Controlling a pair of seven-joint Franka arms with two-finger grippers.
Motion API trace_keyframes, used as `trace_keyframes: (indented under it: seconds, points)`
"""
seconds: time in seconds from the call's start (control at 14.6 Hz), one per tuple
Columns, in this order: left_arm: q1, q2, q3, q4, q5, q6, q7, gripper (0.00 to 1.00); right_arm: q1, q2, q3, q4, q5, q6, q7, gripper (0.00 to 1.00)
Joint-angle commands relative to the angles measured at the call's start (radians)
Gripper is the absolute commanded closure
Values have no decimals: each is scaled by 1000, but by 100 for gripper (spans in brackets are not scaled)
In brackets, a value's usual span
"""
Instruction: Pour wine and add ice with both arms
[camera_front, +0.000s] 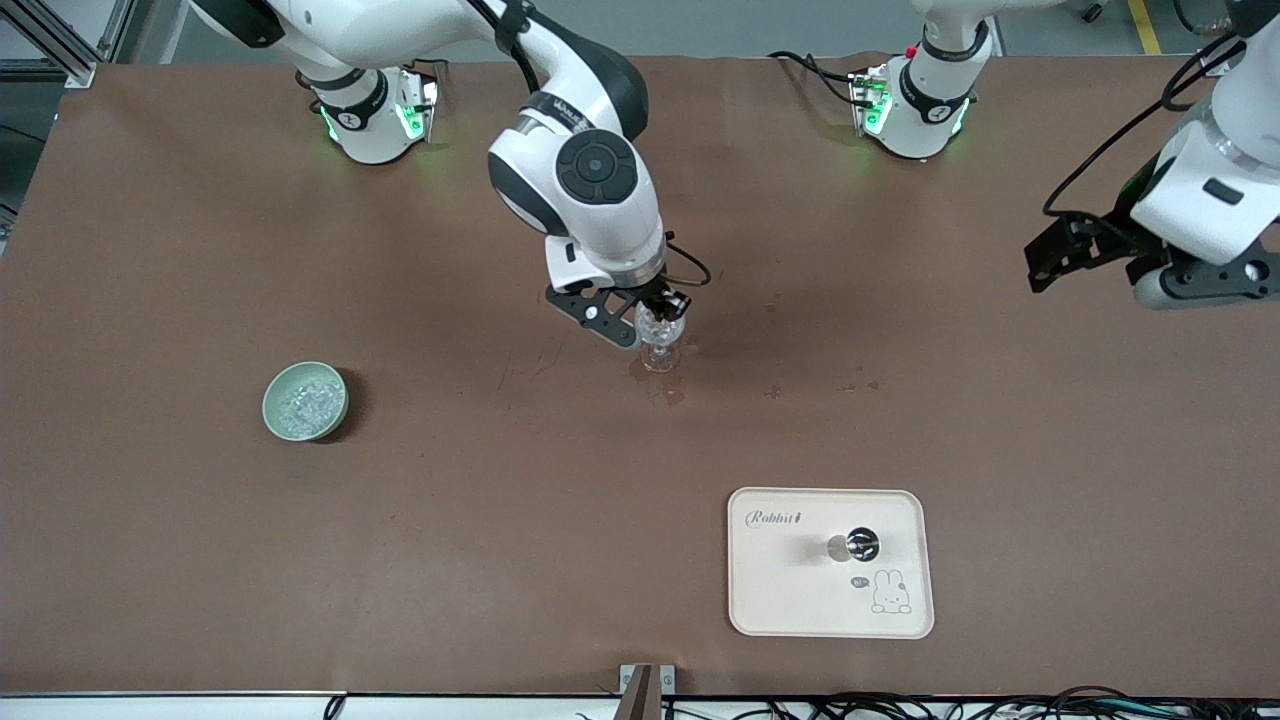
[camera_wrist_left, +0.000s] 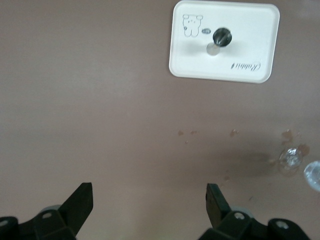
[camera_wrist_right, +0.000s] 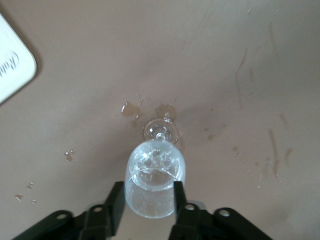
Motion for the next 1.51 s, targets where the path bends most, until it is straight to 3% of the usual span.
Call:
trace_keyframes:
  seconds: [0.0, 0.07, 0.14, 0.34, 0.68, 0.82, 0.89, 1.03, 1.16, 1.44]
  points:
    - [-124, -111, 153, -123, -18, 8, 84, 0, -43, -24, 4, 114, -17, -138, -42, 13]
    - [-142, -135, 183, -158, -21, 9, 116, 0, -70, -53, 3, 124, -20, -159, -53, 3]
    - [-142, -152, 188, -182, -21, 11, 124, 0, -104, -92, 3, 122, -29, -163, -67, 0]
    - [-131, -191, 181, -242, -29, 23, 125, 0, -193, -189, 6, 116, -126, -261, -226, 0]
    - [-77, -226, 162, -292, -70, 57, 130, 0, -472, -307, 9, 112, -116, -378, -625, 0]
    - [-53, -226, 133, -293, -70, 72, 126, 0, -533, -324, -11, 113, -112, -412, -757, 0]
    - [-54, -226, 133, -296, -70, 80, 124, 0, -537, -331, -56, 113, -96, -423, -809, 0]
    - [-57, -243, 133, -313, -70, 106, 121, 0, -527, -363, -225, 113, 31, -430, -956, 0]
    - [-71, -248, 142, -316, -95, 124, 115, 0, -503, -386, -362, 101, 75, -449, -1126, 0]
    - [-70, -235, 135, -295, -106, 129, 138, 0, -507, -507, -420, -95, 84, -354, -1216, 0]
